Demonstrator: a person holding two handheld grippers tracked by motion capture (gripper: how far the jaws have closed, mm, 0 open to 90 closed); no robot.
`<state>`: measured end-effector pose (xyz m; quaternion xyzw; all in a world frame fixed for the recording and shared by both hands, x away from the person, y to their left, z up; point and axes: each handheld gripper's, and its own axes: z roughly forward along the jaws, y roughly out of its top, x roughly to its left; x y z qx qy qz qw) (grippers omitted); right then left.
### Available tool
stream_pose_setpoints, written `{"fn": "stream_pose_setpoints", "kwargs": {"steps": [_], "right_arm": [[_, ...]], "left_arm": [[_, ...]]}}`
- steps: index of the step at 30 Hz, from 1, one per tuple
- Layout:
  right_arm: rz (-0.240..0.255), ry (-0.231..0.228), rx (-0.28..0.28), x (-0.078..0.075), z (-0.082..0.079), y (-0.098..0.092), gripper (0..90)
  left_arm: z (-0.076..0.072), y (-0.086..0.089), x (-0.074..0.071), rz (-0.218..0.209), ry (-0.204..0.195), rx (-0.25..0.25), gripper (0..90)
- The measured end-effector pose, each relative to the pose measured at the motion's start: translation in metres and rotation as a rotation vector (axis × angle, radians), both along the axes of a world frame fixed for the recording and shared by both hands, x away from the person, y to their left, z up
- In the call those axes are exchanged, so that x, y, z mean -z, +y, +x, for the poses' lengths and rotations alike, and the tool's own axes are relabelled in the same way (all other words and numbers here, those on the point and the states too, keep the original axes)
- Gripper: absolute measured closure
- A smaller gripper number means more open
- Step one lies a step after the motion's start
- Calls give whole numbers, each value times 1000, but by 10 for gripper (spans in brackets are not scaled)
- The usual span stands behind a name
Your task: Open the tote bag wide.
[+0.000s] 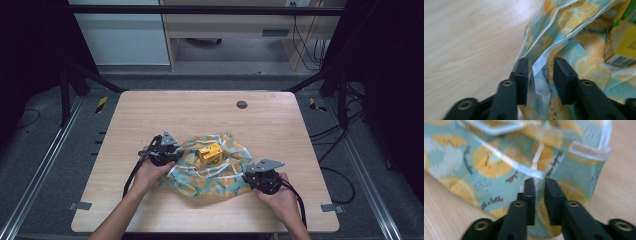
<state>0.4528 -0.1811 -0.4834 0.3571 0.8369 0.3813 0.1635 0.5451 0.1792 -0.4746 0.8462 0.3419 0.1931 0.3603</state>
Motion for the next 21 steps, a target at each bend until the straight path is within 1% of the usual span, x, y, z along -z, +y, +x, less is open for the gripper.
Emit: {"fn": "stream_pose_setpoints", "kwargs": {"steps": [2,4,5,6,7,9,11,12,13,15,18,21], "right_arm": [[27,-36,12,-4,-2,-2,671],[38,-63,22,-9,-4,-3,584],[49,-82,25,-12,-4,-3,555],[64,-100,23,-15,-5,-3,529],[76,-120,23,-18,-6,-1,483],[87,-148,28,-22,-7,1,411],[84,-181,47,-25,-7,2,333],[85,-193,62,-26,-7,2,301],[86,-197,77,-26,-7,1,265],[73,-214,120,-27,-5,-3,215],[75,-224,194,-29,-3,-14,162],[77,-245,272,-29,0,-25,126]], "left_arm": [[-2,1,-7,-27,-15,-2,565],[-5,0,-13,-33,-32,5,492],[-6,0,-16,-35,-45,7,465],[-8,-1,-20,-47,-59,11,438],[-9,-1,-23,-58,-68,16,409],[-11,-2,-29,-81,-90,31,384],[-14,-3,-35,-104,-109,45,343],[-16,-3,-38,-110,-119,40,322],[-17,-3,-40,-116,-128,33,299],[-20,1,-43,-115,-134,11,263],[-26,13,-43,-106,-133,-21,216],[-35,27,-42,-98,-133,-49,185]]}}
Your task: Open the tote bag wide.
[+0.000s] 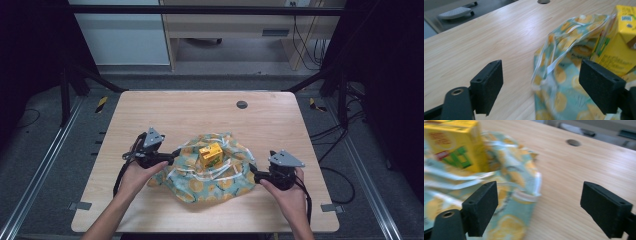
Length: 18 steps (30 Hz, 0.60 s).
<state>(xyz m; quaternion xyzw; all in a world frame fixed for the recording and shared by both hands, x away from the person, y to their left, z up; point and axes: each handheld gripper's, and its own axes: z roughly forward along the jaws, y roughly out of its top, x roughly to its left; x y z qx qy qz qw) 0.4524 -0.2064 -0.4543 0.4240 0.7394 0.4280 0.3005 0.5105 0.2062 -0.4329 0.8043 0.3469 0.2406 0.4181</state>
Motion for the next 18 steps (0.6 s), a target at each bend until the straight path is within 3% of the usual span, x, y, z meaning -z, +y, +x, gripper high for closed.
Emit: {"fn": "stream_pose_setpoints", "kwargs": {"steps": [6,9,18], "right_arm": [[14,11,112,0,4,-21,89],[52,0,150,1,4,-29,78],[66,12,217,9,7,-51,70]], "left_arm": [[-18,29,-1,-10,5,-30,144],[-25,41,-2,-16,7,-41,134],[-38,68,4,-5,26,-59,57]]}}
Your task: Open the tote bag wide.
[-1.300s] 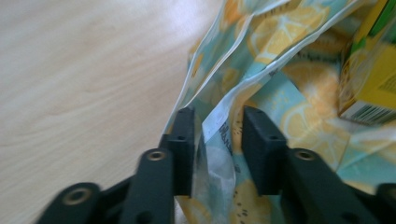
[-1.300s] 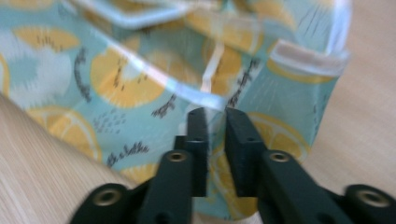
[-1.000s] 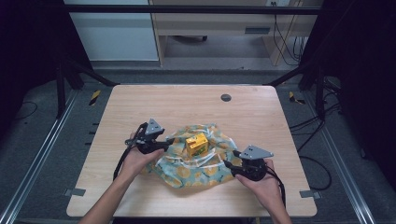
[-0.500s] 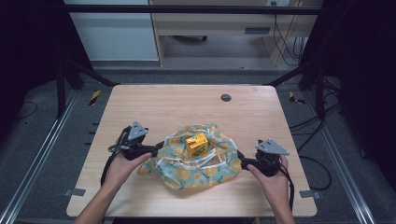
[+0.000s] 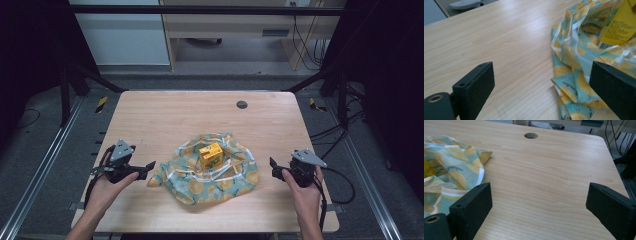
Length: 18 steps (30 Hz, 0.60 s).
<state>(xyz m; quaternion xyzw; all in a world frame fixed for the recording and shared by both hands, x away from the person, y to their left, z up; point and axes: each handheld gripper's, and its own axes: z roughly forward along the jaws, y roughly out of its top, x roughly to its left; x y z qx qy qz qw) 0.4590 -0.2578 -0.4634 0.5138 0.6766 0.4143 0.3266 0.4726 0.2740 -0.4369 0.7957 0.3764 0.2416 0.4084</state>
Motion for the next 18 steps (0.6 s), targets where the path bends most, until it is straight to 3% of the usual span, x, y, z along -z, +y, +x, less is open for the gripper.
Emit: {"fn": "stream_pose_setpoints", "kwargs": {"steps": [18], "right_arm": [[-20,109,42,20,10,-16,91]], "left_arm": [[8,42,23,11,46,-93,52]]}}
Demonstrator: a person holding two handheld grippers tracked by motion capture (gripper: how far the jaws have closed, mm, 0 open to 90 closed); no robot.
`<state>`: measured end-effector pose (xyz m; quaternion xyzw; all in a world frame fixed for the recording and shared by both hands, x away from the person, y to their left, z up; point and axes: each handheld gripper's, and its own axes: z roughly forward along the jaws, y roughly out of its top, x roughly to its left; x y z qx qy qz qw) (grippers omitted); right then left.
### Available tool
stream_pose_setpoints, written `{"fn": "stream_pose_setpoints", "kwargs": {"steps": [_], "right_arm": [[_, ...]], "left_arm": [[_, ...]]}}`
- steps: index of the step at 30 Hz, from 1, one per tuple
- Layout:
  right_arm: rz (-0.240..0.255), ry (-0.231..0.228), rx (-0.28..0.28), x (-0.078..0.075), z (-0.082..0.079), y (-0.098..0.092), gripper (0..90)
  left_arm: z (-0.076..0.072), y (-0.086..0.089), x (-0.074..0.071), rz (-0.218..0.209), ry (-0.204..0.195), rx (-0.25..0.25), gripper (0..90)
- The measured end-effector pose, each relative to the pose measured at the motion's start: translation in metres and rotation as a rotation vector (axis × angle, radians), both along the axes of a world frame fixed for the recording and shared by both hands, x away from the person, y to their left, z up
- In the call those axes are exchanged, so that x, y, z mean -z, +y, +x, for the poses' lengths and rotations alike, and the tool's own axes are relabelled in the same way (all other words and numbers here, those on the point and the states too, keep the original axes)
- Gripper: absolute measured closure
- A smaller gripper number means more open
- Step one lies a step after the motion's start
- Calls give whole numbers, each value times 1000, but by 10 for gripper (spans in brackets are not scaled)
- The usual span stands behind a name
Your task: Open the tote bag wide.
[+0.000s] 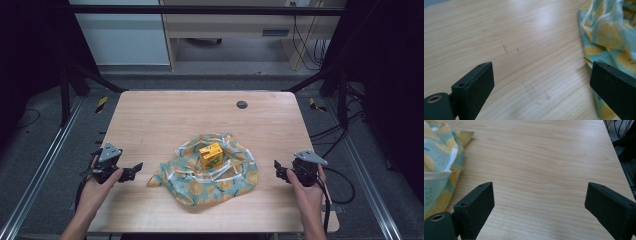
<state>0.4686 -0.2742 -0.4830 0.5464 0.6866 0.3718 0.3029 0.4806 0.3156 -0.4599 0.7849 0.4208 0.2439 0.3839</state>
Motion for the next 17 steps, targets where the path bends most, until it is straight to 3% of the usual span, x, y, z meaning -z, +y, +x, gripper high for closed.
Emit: {"fn": "stream_pose_setpoints", "kwargs": {"steps": [5,11,14,17], "right_arm": [[-33,41,-4,8,3,-1,93],[-47,57,-10,11,3,2,84],[-54,23,5,10,2,3,82],[-30,-9,8,8,1,3,80]], "left_arm": [[4,15,6,29,12,-40,52],[4,27,10,9,7,-99,53],[3,28,10,11,-6,-135,53],[3,28,10,14,-9,-138,53]]}}
